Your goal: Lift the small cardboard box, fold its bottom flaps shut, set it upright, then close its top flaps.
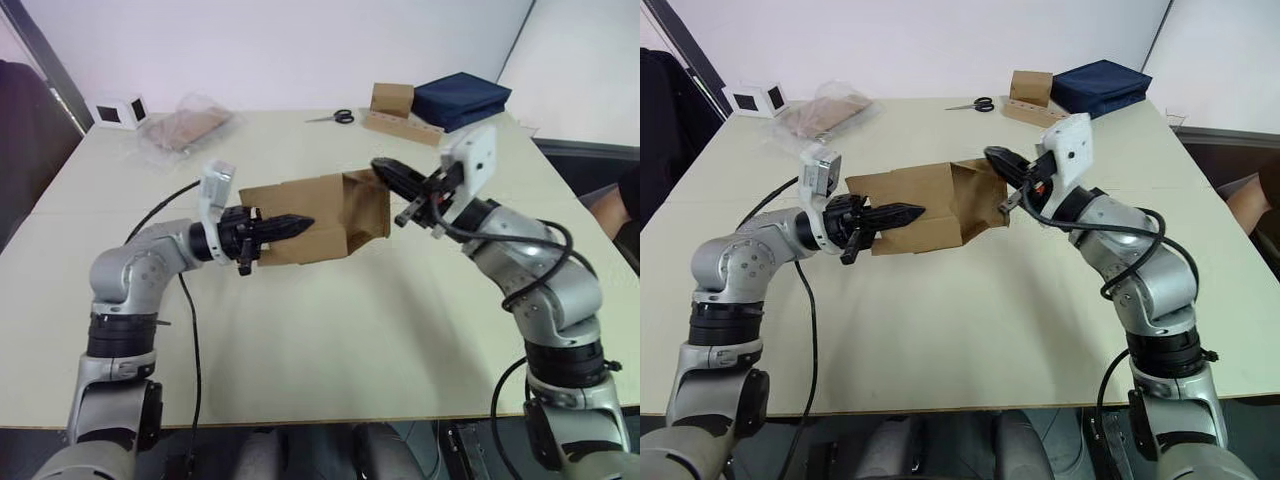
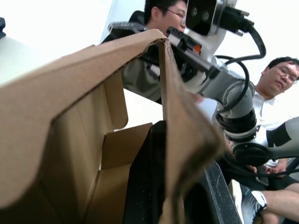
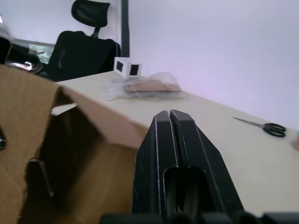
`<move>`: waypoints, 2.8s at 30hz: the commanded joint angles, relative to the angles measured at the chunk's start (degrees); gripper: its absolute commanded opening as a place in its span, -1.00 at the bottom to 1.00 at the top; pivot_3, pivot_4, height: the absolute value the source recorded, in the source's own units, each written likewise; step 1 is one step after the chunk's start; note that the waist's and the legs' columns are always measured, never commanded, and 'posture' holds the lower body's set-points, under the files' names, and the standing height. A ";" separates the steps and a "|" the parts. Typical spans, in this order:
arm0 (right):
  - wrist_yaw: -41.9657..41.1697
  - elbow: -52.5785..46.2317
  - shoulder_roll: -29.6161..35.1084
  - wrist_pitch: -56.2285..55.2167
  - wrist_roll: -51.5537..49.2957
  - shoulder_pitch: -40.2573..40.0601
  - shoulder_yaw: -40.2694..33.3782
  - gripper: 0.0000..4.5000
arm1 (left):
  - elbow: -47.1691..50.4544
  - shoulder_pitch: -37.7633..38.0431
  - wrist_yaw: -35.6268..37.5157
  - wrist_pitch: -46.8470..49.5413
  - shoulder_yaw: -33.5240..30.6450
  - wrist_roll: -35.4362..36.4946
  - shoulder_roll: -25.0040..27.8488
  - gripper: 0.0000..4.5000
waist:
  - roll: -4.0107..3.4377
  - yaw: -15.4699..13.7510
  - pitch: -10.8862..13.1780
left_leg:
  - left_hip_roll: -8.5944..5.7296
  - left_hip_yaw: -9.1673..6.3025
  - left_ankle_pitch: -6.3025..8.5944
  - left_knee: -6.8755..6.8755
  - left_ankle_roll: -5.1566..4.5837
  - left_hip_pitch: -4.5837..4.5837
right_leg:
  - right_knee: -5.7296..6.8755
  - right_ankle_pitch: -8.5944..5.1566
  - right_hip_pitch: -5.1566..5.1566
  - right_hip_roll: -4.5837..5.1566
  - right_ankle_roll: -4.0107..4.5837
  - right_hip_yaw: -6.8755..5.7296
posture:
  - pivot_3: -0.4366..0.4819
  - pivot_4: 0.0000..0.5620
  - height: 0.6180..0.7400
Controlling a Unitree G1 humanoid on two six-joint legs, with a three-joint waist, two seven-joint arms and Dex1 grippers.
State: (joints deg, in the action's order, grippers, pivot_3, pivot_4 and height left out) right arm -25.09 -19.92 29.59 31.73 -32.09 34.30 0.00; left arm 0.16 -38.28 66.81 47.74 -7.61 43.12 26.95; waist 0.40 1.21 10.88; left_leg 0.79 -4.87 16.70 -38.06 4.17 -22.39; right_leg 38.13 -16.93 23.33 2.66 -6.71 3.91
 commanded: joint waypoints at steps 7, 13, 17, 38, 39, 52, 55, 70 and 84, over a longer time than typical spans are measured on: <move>-1.39 -2.80 -5.86 -1.62 3.02 1.13 4.27 -1.00 | 1.67 -1.42 -1.78 -0.04 -1.14 3.08 0.49 -1.00 | 0.00 0.08 0.00 | 0.00 -0.01 0.00 0.00 0.00 0.00 | 0.02 0.00 0.02 0.00 0.00 0.00 | -0.05 -0.47 1.00; -1.92 -3.05 -8.37 -2.86 5.59 1.50 6.14 -1.00 | 2.32 -1.62 -4.57 2.56 -1.61 6.13 -0.23 -1.00 | 0.00 0.05 0.00 | 0.00 -0.01 0.00 0.00 0.00 0.00 | 0.01 0.00 0.02 0.00 0.00 0.00 | -0.05 -0.47 1.00; -2.19 -3.25 -9.51 -3.50 6.61 2.12 6.59 -1.00 | 2.87 -1.48 -6.72 3.93 -1.86 7.97 -0.62 -1.00 | 0.00 0.13 0.00 | 0.00 -0.02 0.00 0.00 0.00 0.00 | 0.02 0.00 0.03 0.00 0.00 0.00 | -0.05 -0.47 1.00; -6.29 -8.61 -1.11 0.91 4.95 -0.57 -1.40 -1.00 | -0.70 -1.78 -8.29 3.07 -4.05 9.17 1.85 -1.00 | -0.01 0.05 0.00 | 0.00 -0.02 0.00 0.02 -0.01 0.00 | 0.01 0.00 0.02 0.00 0.00 0.00 | -0.05 -0.47 1.00; -6.48 -9.06 -0.23 1.43 4.42 -0.87 -2.31 -1.00 | -0.72 -1.88 -8.55 3.13 -4.34 9.33 1.89 -1.00 | -0.01 0.06 0.00 | 0.00 -0.02 0.00 0.02 -0.01 0.00 | 0.01 0.00 0.02 0.00 0.00 0.00 | -0.05 -0.47 1.00; -3.62 -15.14 1.00 3.96 2.47 -16.39 -6.21 -1.00 | 1.47 -2.60 -12.88 5.58 -7.39 14.67 1.17 -1.00 | 0.01 0.11 0.01 | 0.00 -0.03 0.01 0.02 -0.02 0.00 | 0.00 0.00 0.00 -0.01 0.00 0.00 | -0.05 -0.47 1.00; -2.22 -14.24 -1.15 3.20 3.05 -16.22 -4.90 -1.00 | 2.37 -2.41 -13.87 6.37 -7.30 16.12 0.87 -1.00 | 0.00 0.39 0.01 | 0.00 -0.02 0.01 0.03 -0.02 0.00 | 0.01 0.00 0.02 -0.02 0.00 0.01 | -0.05 -0.47 1.00; -3.10 -13.05 -7.71 3.18 4.09 -9.32 5.98 -1.00 | 4.68 -1.64 -16.68 8.15 -4.78 19.06 -1.84 -1.00 | 0.00 1.23 0.01 | -0.01 -0.05 0.01 0.05 -0.01 0.00 | -0.02 0.00 0.02 -0.01 0.00 0.00 | -0.05 -0.47 1.00; -5.37 -16.32 -1.04 8.61 -3.48 -8.60 -4.65 -1.00 | 3.84 -2.83 -15.35 10.09 -5.85 20.27 -0.58 -1.00 | 0.00 1.20 0.01 | -0.02 -0.05 0.01 0.05 -0.01 -0.01 | -0.03 0.00 0.01 0.01 0.00 0.00 | -0.05 -0.47 1.00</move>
State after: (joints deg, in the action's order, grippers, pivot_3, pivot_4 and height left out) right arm -29.85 -32.76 26.59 38.04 -30.18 24.67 1.33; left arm 2.30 -40.27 50.43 57.21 -12.15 61.16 25.08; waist 0.40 2.42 10.89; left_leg 0.77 -4.92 16.71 -38.01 4.15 -22.40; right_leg 38.10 -16.93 23.34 2.66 -6.71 3.92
